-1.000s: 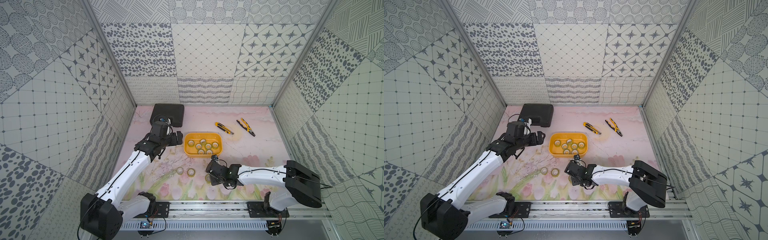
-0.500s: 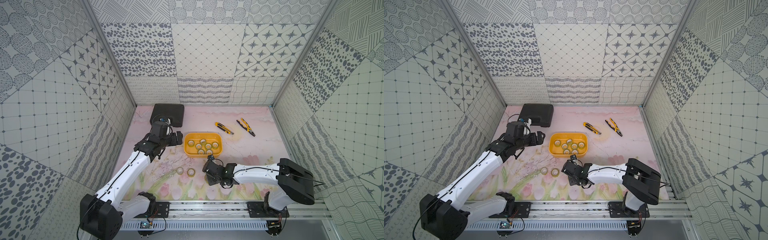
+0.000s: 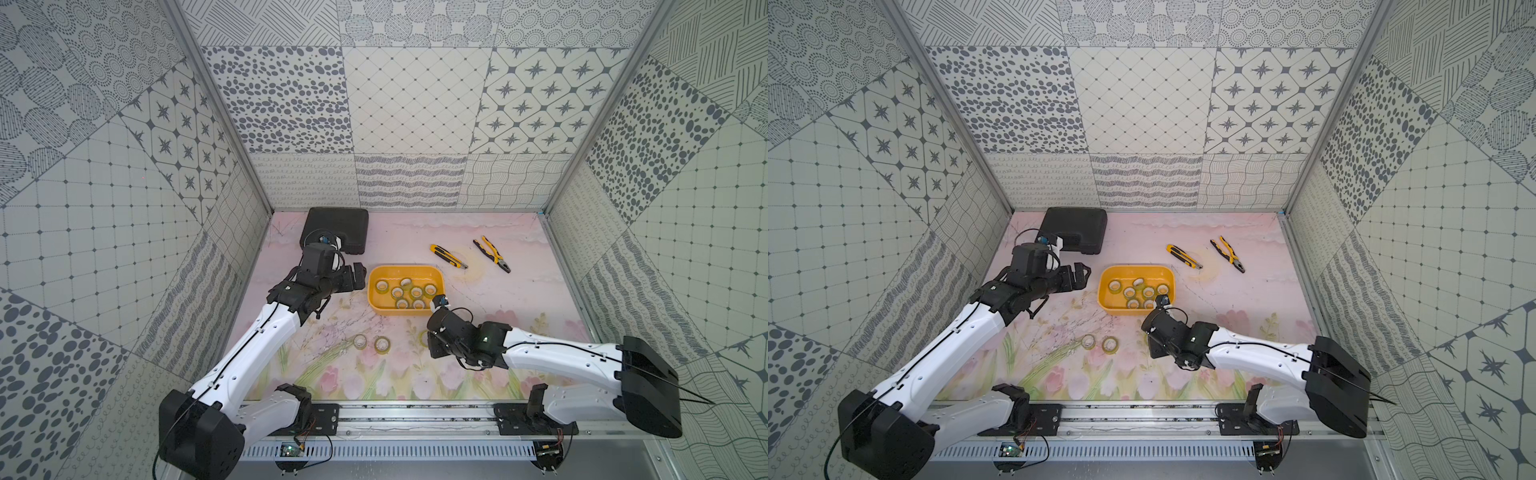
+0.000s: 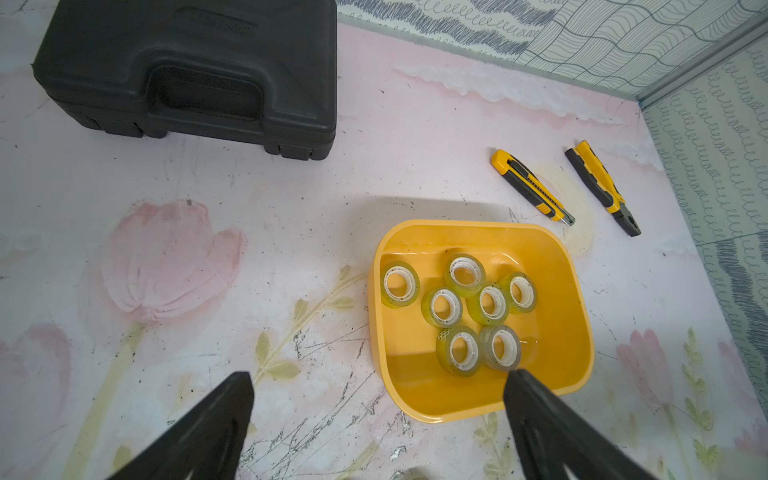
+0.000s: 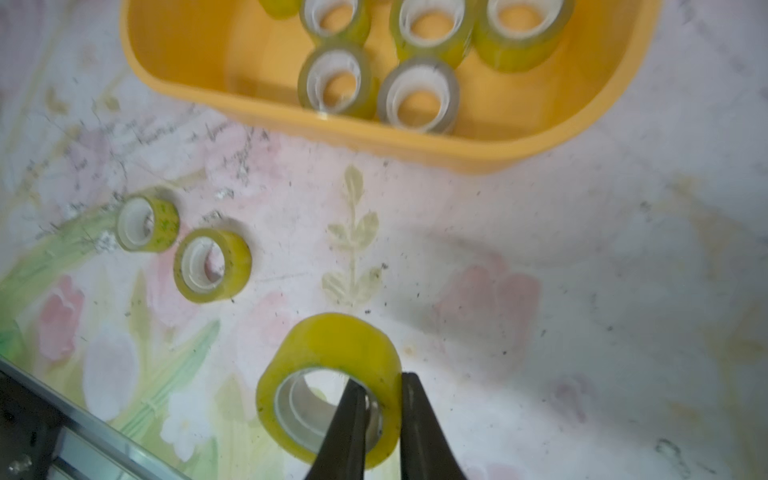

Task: Put the transparent tape into the storage box
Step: Pick up the tape at the center of the board, then place the tape in the storage box.

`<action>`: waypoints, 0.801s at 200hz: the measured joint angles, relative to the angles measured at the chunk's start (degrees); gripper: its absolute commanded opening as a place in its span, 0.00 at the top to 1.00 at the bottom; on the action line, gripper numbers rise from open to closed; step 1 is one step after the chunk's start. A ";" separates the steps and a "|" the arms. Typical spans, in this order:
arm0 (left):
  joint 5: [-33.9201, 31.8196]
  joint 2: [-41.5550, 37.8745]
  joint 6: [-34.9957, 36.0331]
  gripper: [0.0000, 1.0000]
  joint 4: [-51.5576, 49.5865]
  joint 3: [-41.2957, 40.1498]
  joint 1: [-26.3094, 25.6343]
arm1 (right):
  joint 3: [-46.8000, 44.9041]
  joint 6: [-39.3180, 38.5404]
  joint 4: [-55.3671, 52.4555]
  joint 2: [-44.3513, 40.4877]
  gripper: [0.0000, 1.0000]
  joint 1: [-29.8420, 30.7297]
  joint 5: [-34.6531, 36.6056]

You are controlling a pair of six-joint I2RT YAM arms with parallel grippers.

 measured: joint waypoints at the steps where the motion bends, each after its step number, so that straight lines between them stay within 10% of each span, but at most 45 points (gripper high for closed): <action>1: 0.00 0.00 0.00 0.01 0.00 0.00 0.00 | 0.13 -0.11 -0.02 -0.13 0.94 -0.17 -0.02; 60: 0.22 0.00 0.00 0.01 0.00 0.00 -0.04 | 15.21 -10.01 -0.94 8.76 0.93 -13.75 -5.53; 160: 0.44 0.00 0.00 0.01 0.00 0.00 -0.57 | 29.07 -15.63 -2.60 32.87 0.94 -20.09 -6.38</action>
